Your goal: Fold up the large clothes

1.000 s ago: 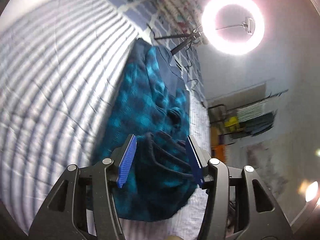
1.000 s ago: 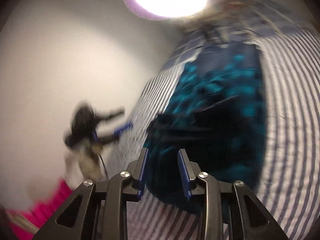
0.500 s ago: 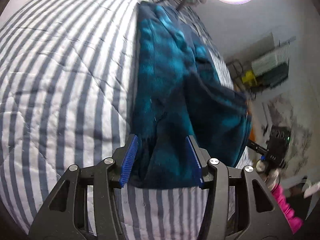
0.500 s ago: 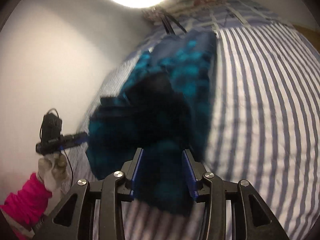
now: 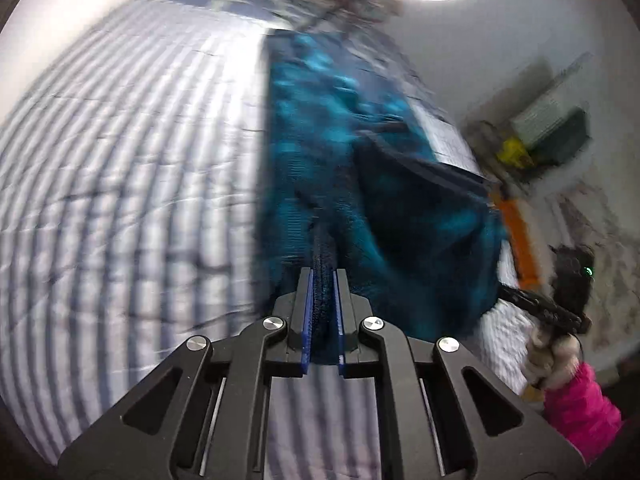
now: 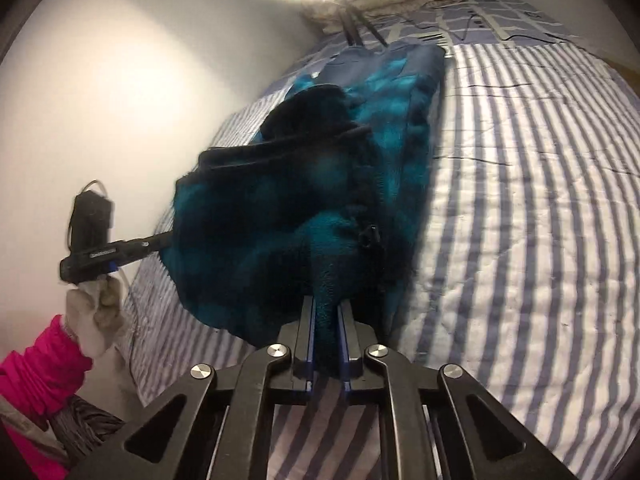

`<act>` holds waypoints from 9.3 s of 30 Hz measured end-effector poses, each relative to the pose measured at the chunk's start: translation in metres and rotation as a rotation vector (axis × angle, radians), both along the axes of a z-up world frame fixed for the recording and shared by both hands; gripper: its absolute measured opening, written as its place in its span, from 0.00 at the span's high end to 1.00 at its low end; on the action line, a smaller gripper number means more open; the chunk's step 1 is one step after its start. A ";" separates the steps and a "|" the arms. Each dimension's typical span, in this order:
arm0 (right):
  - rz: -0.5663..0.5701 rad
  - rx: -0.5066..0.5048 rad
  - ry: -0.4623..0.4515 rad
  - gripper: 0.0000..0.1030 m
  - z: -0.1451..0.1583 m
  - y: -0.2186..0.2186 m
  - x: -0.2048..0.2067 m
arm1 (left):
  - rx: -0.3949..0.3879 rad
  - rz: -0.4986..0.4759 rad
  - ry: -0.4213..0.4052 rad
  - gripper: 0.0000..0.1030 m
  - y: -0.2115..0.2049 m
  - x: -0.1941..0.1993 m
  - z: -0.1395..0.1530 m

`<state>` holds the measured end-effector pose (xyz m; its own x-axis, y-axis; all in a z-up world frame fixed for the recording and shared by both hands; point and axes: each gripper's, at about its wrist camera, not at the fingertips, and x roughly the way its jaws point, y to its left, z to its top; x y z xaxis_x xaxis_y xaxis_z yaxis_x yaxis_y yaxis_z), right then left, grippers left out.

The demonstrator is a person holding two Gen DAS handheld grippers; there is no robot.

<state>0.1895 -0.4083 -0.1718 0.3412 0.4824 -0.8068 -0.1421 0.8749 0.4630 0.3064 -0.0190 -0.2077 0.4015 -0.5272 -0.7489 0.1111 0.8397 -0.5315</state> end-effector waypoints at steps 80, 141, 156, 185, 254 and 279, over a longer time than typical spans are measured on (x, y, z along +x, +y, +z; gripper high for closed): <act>-0.237 0.008 -0.073 0.53 -0.096 -0.061 0.366 | 0.093 -0.023 -0.055 0.52 -0.060 0.391 -0.054; 0.082 -0.374 -0.238 0.75 0.069 0.050 -0.002 | 0.240 -0.161 -0.294 0.89 -0.025 -0.042 0.074; 0.015 -0.271 -0.573 0.55 0.274 0.048 -0.148 | 0.113 -0.073 -0.446 0.61 0.039 -0.163 0.213; -0.228 -0.017 -0.388 0.28 0.219 0.020 -0.078 | -0.210 0.147 -0.131 0.35 0.072 -0.075 0.176; 0.282 -0.133 -0.162 0.65 -0.034 0.189 0.057 | -0.511 0.027 0.205 0.43 0.010 0.154 -0.027; -0.097 -0.051 -0.268 0.62 0.037 0.033 0.096 | 0.101 -0.073 -0.199 0.66 -0.073 0.099 0.067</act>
